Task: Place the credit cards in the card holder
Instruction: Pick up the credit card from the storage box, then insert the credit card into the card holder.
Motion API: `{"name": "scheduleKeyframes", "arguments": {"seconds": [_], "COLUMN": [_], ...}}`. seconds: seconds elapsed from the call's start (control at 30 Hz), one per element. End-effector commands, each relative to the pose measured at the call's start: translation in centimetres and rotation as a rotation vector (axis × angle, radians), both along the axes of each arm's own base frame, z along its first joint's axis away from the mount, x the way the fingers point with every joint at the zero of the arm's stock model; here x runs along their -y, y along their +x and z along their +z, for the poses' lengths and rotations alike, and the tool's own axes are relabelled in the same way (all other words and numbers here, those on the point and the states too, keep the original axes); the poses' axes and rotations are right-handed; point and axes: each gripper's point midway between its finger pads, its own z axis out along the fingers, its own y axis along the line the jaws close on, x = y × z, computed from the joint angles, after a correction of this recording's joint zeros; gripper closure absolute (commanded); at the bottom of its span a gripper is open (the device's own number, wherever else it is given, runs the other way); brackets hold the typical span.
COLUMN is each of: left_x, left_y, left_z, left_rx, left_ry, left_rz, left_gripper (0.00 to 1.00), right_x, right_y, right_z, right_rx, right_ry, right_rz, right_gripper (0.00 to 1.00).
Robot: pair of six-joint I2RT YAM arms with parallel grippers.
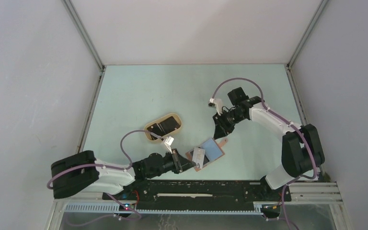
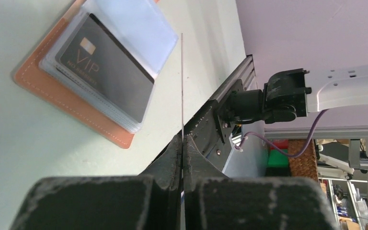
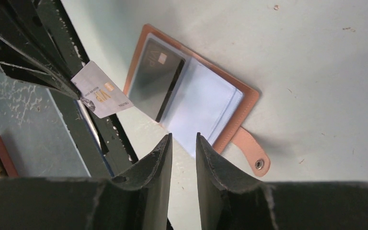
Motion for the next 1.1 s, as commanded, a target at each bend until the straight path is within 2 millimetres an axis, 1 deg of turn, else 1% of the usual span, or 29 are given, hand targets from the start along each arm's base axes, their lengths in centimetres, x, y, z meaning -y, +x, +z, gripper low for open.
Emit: {"name": "scheduleKeyframes", "arguments": {"seconds": [0.0, 0.17, 0.33, 0.37, 0.5, 0.63, 0.77, 0.9, 1.07], "left_x": [1.0, 1.3, 1.9, 1.9, 2.6, 3.1, 3.1, 2.7, 2.9], "left_y": [0.3, 0.4, 0.5, 0.5, 0.6, 0.8, 1.0, 1.1, 0.9], "left_z": [1.2, 0.0, -0.8, -1.3, -1.6, -2.8, -3.2, -3.5, -4.0], "left_rx": [-0.021, -0.067, -0.107, -0.120, -0.157, -0.222, -0.243, -0.276, -0.345], "left_ry": [-0.075, -0.073, -0.094, -0.089, -0.129, -0.129, -0.129, -0.128, -0.139], "left_rz": [0.017, 0.025, 0.032, 0.036, 0.041, 0.057, 0.074, 0.102, 0.108], "left_gripper": [1.00, 1.00, 1.00, 1.00, 1.00, 1.00, 1.00, 1.00, 1.00], "right_x": [0.4, 0.6, 0.7, 0.8, 0.9, 1.2, 1.3, 1.2, 1.2], "right_y": [1.2, 1.6, 1.9, 1.9, 2.2, 2.7, 3.1, 2.9, 2.3], "right_z": [-0.9, -1.7, -2.3, -2.5, -3.0, -3.8, -4.7, -5.7, -6.6], "right_rx": [0.018, 0.009, 0.003, 0.002, -0.005, -0.005, -0.021, -0.056, -0.116], "right_ry": [-0.042, -0.064, -0.084, -0.087, -0.106, -0.137, -0.158, -0.166, -0.180], "right_rz": [-0.040, -0.055, -0.065, -0.067, -0.078, -0.104, -0.128, -0.127, -0.110], "right_gripper": [0.67, 0.67, 0.67, 0.67, 0.67, 0.66, 0.66, 0.66, 0.67]}}
